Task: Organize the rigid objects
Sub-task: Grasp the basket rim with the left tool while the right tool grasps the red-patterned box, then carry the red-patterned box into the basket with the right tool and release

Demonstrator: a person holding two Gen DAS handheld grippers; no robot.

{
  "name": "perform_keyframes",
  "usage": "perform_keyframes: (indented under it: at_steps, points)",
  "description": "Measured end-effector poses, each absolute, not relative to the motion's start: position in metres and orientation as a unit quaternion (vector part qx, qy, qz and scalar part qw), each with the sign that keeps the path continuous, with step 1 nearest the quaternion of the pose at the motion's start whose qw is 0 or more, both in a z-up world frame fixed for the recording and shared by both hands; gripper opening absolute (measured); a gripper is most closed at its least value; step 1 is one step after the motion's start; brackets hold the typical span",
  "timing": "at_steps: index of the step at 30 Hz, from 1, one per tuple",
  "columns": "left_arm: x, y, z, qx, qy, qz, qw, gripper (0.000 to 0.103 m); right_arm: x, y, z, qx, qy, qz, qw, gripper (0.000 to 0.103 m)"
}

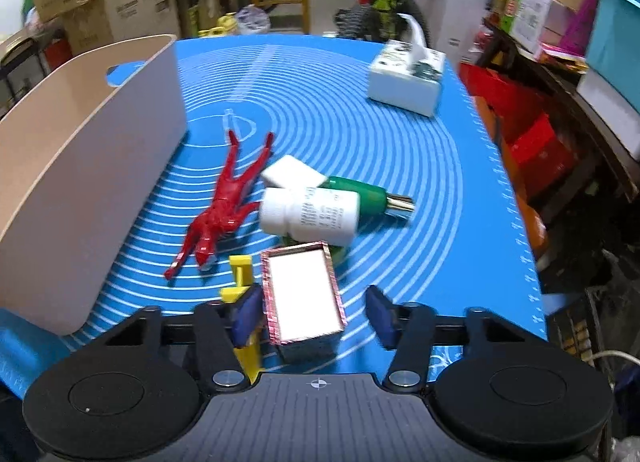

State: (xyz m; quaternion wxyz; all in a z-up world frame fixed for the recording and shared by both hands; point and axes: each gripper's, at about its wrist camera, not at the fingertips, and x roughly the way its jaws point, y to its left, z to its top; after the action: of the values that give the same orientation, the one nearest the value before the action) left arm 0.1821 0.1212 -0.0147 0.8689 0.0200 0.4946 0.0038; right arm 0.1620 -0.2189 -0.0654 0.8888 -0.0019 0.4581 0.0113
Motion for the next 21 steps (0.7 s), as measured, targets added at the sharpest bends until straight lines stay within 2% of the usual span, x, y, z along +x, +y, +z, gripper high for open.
perform_keyframes:
  at_steps: [1,3,12,21]
  points:
    - [0.183,0.121,-0.014,0.015,0.496,-0.001,0.868,0.008,0.164,-0.218,-0.065,-0.003,0.461,0.020,0.887,0.047]
    - [0.184,0.121,-0.013,0.018,0.499,0.000,0.867,0.008,0.167,-0.216,-0.064,-0.007,0.468,0.028,0.883,0.044]
    - [0.185,0.120,-0.015,0.022,0.498,0.000,0.867,0.008,0.163,-0.219,-0.053,-0.003,0.459,0.043,0.888,0.044]
    - [0.186,0.119,-0.015,0.023,0.500,-0.002,0.865,0.008,0.164,-0.217,0.000,0.015,0.405,0.043,0.913,0.044]
